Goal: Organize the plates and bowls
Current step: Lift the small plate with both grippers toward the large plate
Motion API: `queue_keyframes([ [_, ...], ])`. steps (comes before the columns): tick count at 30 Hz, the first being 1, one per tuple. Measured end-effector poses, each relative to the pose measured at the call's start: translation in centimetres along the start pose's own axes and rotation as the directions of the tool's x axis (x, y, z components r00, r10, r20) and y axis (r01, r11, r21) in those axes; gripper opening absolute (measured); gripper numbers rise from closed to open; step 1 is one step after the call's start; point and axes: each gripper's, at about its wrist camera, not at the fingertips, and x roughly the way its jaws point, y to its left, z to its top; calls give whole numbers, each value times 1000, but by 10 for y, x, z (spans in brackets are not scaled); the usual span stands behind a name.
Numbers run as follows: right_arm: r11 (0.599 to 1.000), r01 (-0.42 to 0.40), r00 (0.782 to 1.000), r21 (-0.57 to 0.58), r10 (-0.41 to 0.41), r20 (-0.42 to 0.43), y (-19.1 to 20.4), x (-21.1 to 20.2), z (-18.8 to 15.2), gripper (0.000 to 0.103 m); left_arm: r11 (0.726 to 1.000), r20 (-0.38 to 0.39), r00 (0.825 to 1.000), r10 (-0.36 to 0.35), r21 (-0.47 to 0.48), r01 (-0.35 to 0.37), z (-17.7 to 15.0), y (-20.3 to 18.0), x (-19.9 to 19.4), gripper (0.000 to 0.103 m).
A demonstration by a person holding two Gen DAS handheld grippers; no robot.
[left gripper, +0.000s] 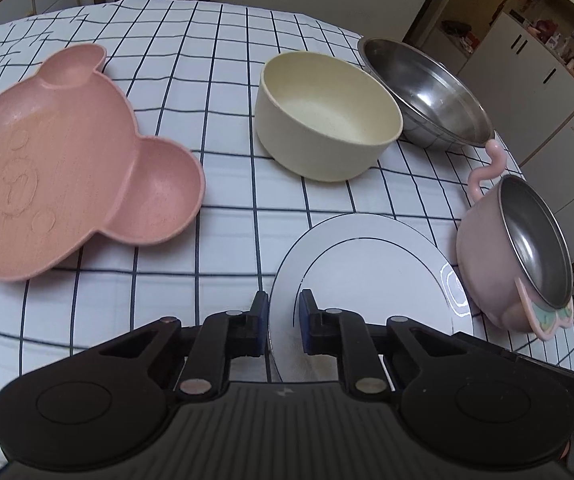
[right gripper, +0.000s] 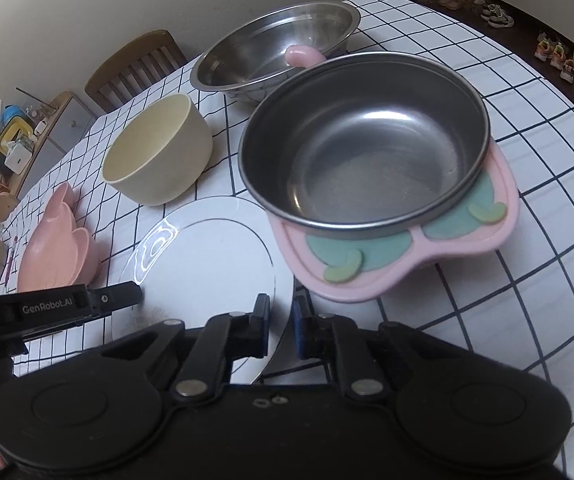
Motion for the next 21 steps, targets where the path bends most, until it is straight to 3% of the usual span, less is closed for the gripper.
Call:
queue_keyframes([
  [11, 998, -13, 999, -56, 10, -45, -8, -24, -25, 12, 999, -57, 998, -28, 30, 30, -38, -3, -19, 14],
  [21, 994, -15, 999, -104, 10, -41, -6, -22, -26, 17, 999, -39, 999, -30, 42, 31, -34, -2, -17, 14],
])
